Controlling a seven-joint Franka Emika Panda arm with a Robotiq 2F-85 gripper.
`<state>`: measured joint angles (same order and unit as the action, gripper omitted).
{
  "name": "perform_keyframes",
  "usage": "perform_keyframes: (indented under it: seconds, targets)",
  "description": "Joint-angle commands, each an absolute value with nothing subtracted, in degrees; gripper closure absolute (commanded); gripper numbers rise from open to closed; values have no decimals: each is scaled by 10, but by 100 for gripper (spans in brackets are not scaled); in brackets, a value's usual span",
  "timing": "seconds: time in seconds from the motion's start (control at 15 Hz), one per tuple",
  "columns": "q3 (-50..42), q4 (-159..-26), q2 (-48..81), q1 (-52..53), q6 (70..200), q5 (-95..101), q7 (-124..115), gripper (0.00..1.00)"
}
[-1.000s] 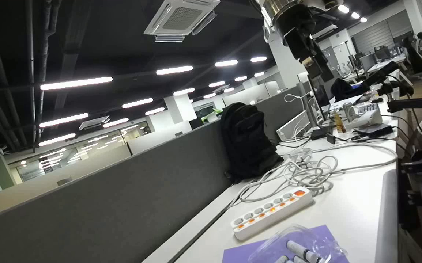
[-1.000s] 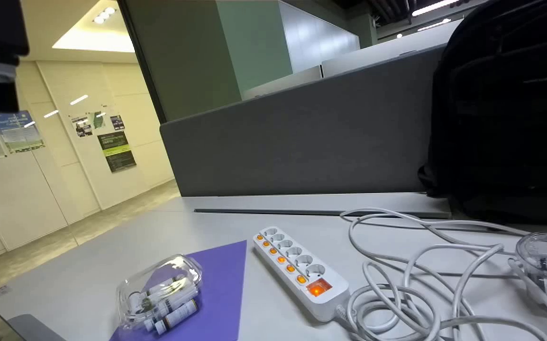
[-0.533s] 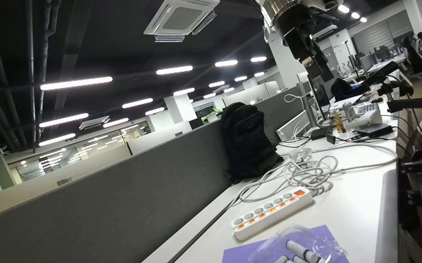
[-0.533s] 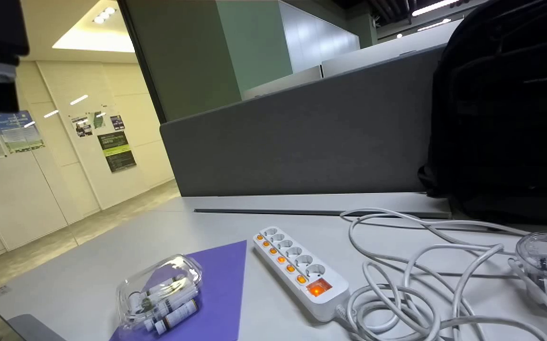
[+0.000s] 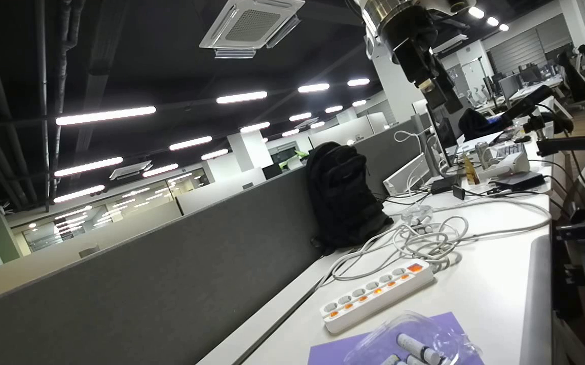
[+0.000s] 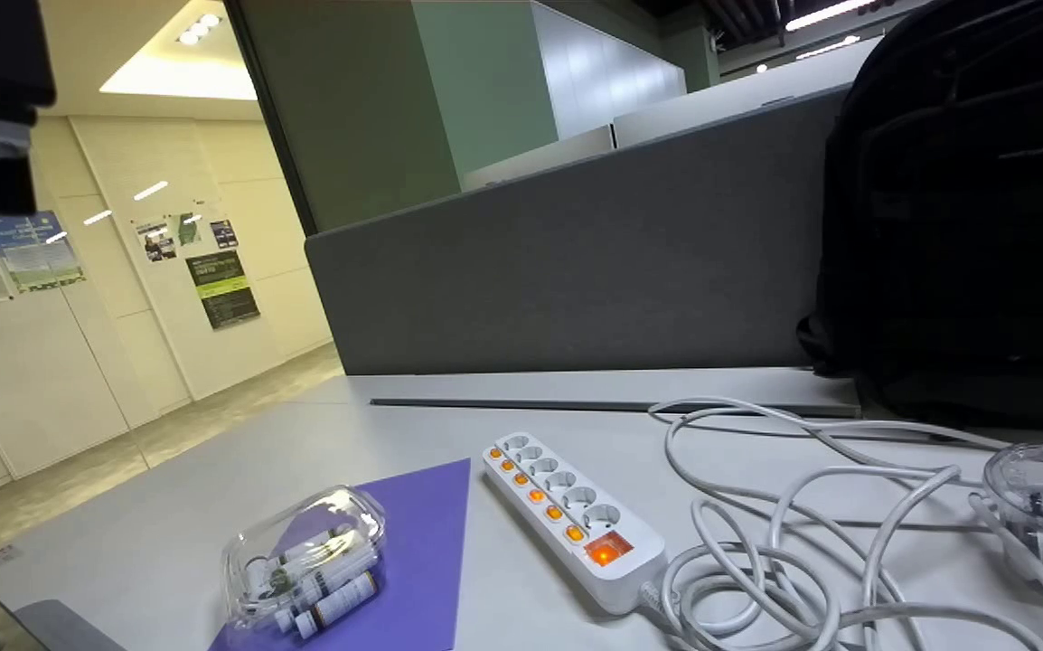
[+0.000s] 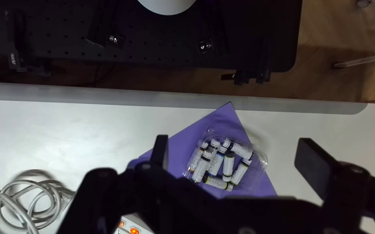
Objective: Turn off the fourth switch from the left on the adapter
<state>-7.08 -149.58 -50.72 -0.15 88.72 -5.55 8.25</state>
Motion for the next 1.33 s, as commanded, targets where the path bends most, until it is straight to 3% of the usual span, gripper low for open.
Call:
perform_keyframes:
  seconds: [0.0,0.93,1.27]
  targets:
    - [-67,-1495,-506,-7,886,-58,86,0]
    - [-67,-1495,-506,-7,886,-58,86,0]
    - [-77,-1482,-436,-22,1027,-59,82,0]
